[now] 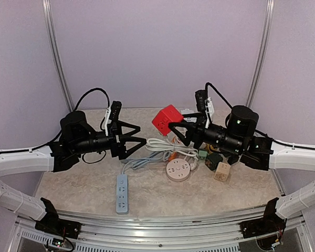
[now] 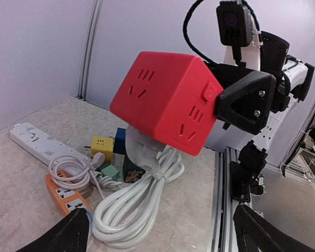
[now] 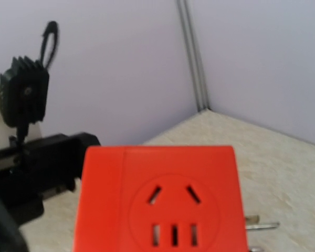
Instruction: Pull the plug off the socket
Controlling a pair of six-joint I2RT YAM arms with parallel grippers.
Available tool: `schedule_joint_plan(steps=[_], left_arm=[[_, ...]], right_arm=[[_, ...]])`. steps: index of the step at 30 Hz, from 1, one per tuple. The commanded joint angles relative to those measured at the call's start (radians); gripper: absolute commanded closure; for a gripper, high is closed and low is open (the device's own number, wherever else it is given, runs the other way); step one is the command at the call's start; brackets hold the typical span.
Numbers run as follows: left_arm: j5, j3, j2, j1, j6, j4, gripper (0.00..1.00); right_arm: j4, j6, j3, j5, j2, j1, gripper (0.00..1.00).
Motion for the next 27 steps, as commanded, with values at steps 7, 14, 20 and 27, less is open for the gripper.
schedule_joint_plan(steps=[7, 14, 20, 27], left_arm=[[0.094, 0.129, 0.112, -0.043, -0.03, 0.048, 0.16], [0.145, 0.175, 0.169, -0.056, -0.028, 0.078, 0.24], [0.209, 0.2, 0.185, -0.06, -0.024, 0.073, 0.37], [0.246, 0.238, 0.217, -0.066, -0.016, 0.063, 0.54]], right_arm=[[0.297, 0.061, -0.023, -0.166, -0.082, -0.004, 1.0], [0.3, 0.079, -0.006, -0.241, -0.066, -0.005, 1.0], [0.29, 0.089, 0.002, -0.267, -0.05, -0.004, 1.0], [0.304, 0.1, 0.019, -0.301, -0.022, -0.004, 1.0]])
